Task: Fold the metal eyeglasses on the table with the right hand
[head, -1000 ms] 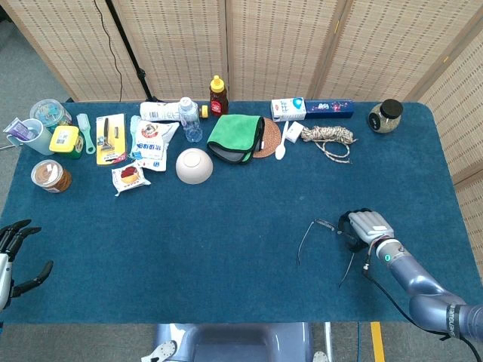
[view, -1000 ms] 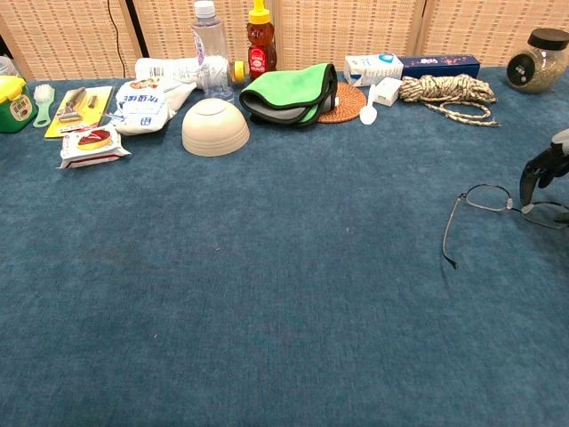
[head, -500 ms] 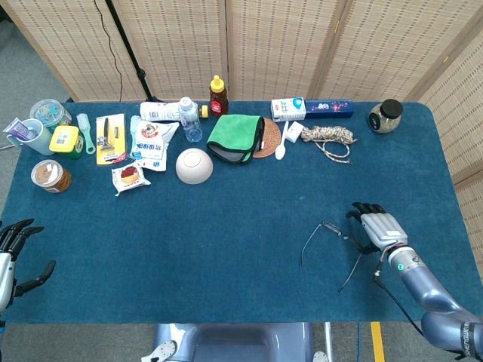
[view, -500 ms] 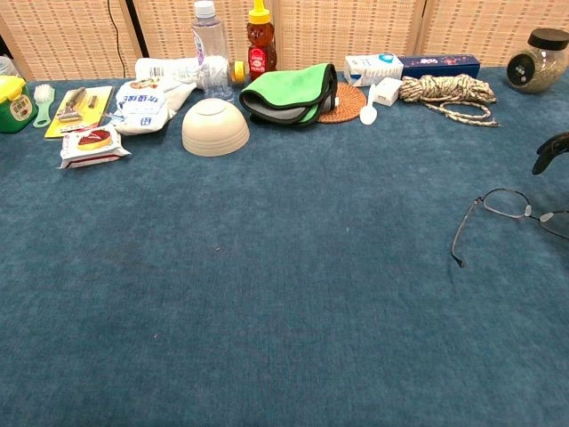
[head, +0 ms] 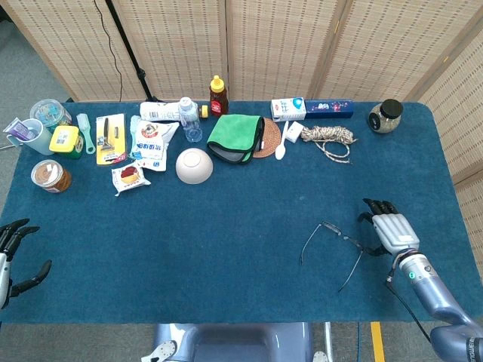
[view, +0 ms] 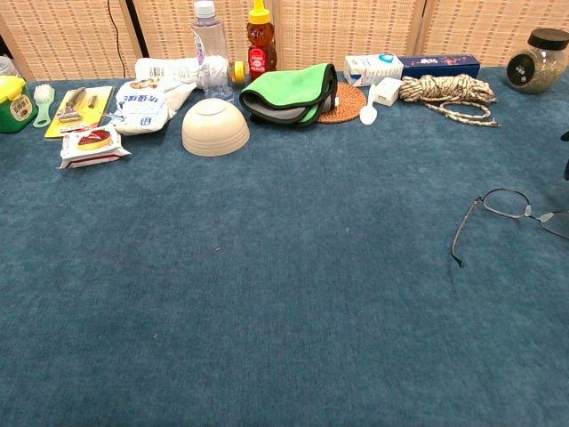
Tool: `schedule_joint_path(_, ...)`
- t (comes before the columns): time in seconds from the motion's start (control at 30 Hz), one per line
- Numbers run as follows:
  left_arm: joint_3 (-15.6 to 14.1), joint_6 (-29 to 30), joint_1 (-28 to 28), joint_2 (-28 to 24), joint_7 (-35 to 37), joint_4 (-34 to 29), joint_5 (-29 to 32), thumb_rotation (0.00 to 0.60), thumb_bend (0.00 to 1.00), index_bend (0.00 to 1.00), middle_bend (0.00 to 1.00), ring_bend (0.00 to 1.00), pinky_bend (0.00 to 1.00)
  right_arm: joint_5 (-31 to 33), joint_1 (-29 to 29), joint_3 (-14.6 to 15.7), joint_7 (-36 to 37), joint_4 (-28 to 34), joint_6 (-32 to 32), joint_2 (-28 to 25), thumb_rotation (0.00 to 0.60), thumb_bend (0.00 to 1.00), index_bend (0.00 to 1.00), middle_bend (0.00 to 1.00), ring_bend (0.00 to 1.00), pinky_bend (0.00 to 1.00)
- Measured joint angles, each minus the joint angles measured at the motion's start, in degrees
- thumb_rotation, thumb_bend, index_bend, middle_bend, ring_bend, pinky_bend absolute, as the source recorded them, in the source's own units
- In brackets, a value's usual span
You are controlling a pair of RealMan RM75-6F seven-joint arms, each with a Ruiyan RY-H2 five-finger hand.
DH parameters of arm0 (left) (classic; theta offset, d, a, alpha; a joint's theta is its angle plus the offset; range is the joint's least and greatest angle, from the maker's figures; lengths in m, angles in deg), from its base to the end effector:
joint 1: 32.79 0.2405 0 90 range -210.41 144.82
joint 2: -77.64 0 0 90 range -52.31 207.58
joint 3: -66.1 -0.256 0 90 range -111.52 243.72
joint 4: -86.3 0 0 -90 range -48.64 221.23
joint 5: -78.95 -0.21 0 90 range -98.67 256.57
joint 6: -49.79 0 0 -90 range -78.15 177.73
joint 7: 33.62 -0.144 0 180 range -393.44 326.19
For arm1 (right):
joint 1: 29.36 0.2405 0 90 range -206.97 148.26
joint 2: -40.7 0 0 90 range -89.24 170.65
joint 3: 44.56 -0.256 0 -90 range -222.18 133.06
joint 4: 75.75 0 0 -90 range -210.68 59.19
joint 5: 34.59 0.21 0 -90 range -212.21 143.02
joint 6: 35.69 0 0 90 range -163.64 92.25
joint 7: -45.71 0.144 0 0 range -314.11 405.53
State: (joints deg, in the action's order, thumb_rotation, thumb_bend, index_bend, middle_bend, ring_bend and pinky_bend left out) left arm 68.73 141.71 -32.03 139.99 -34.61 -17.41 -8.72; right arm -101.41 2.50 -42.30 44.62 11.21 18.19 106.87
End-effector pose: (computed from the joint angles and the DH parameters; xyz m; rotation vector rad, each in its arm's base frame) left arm -0.2807 0.1491 0.1676 -1.2390 -0.9760 -1.0288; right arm -0.2978 -0.2973 0.0979 1.7055 -1.1278 0.6088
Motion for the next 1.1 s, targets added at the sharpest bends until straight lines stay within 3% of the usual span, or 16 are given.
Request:
schedule_joint_path(0.5,-0.64,1.04,0.85,-1.32,1.56,-0.61,-0.79,0.538,0.25,0.26,0.19,0.15,0.00,-6.27,-3.72,1.07,0.54,-4.58,2.76,3.61,0.600,0.08,0.24,0.03,0.00,0.00)
schedule_joint_path(1.1,-0.60,1.17,1.31,-1.67,3.40,0.73,0.00,0.537,0.26,0.26,0.19,0.15,0.00,-5.09,-4.82,-0.31,-5.55,-6.44,1.58,7.42,0.600,0.08,0.23,0.01,0.00,0.00)
